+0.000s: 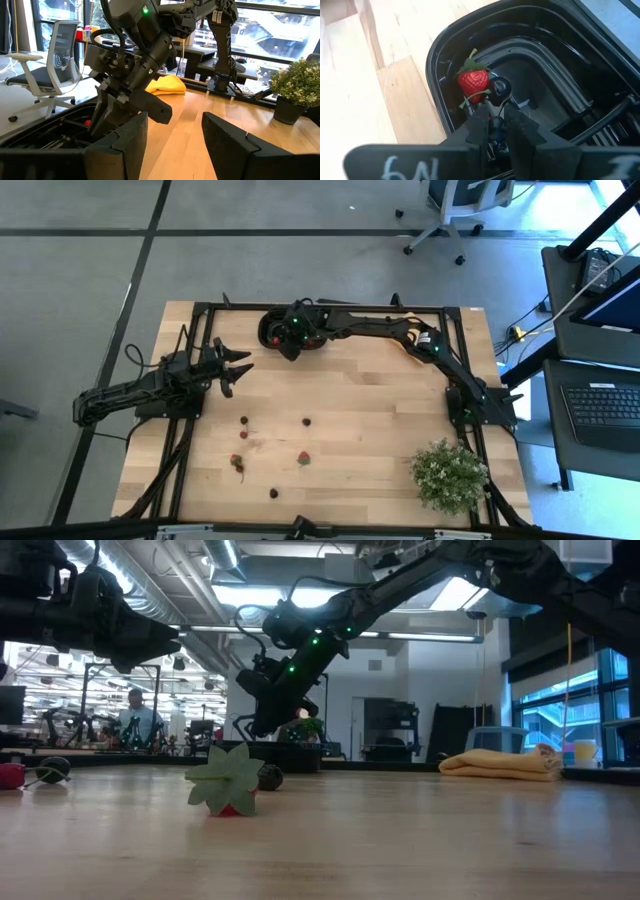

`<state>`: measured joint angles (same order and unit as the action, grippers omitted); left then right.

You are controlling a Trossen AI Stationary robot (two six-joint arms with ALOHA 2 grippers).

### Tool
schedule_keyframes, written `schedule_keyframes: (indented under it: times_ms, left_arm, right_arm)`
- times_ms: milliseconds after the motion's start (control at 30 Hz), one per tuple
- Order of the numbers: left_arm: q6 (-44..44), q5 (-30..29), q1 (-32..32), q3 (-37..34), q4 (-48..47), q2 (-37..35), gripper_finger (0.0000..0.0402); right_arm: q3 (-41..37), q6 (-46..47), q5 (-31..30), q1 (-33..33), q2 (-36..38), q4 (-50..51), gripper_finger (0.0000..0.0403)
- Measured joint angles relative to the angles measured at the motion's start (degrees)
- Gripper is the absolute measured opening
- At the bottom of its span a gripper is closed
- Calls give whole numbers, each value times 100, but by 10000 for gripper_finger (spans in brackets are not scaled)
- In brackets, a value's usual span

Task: Pick and placing Produce into tupperware
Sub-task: Put the blueberry into the black bin, then put the black cherry into the black bin

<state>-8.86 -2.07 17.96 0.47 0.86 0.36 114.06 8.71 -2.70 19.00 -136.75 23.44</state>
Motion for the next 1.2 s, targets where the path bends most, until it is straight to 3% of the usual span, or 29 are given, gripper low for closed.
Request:
schedule_keyframes:
  times_ms: [633, 833, 1033, 1200]
  left_arm:
    - [-62, 0, 0, 0, 0, 0, 182]
    - [-740, 21, 0, 0, 3, 0, 182]
    - [-1014, 642, -2, 0, 212, 0, 182]
    - [-1008, 764, 2, 0, 595, -2, 182]
  right_arm:
    - [0, -54, 113, -2, 138, 214, 140]
    - [13, -443, 431, -268, 1125, 1217, 141]
    - [-5, -489, 438, -763, 2202, 2046, 141]
    - [-1039, -546, 444, -1003, 3354, 1780, 141]
